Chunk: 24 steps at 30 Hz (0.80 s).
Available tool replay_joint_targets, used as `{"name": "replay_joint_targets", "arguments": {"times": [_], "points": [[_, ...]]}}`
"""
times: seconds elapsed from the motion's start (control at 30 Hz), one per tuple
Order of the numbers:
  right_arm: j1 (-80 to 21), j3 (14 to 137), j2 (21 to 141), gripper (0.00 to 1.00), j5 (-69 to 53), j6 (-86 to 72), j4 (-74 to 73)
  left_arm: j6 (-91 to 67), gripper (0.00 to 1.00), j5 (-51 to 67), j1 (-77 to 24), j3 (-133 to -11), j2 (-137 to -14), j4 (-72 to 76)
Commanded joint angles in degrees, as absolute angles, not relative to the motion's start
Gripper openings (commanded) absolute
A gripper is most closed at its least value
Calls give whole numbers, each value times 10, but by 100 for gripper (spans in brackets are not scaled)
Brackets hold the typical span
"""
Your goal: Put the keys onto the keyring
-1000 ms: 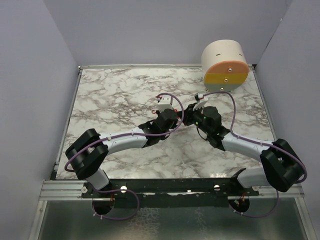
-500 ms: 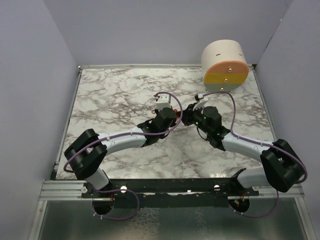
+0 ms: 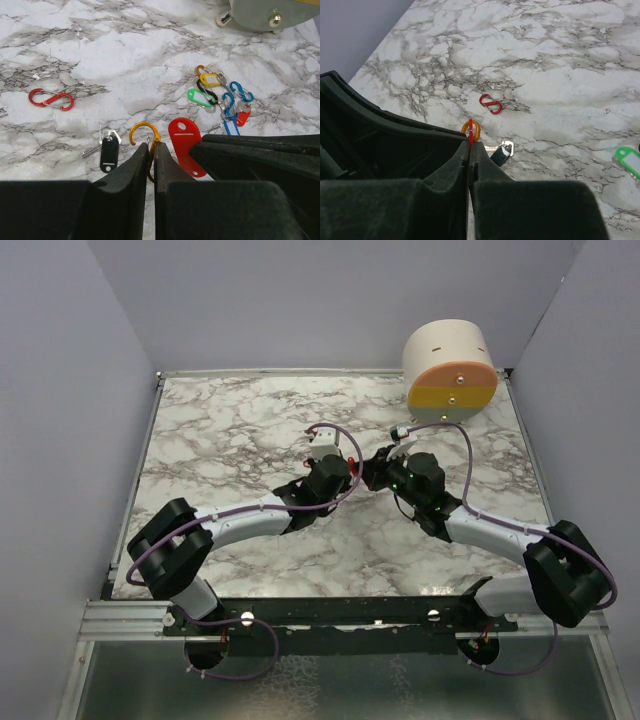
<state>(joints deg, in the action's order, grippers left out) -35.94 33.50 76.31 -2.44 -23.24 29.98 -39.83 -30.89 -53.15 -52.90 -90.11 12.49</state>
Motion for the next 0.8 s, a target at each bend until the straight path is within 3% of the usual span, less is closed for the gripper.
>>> {"name": "replay_joint_targets", "arguments": {"times": [0.0, 0.27, 0.77], "points": [[-362, 335, 745, 1, -19, -224, 292, -408, 16, -318, -523, -519, -881, 137], [-362, 334, 736, 1, -10, -222, 288, -415, 31, -311, -510, -507, -872, 141], [-362, 332, 731, 1, -2, -220, 286, -420, 34, -306, -494, -484, -855, 143]]}}
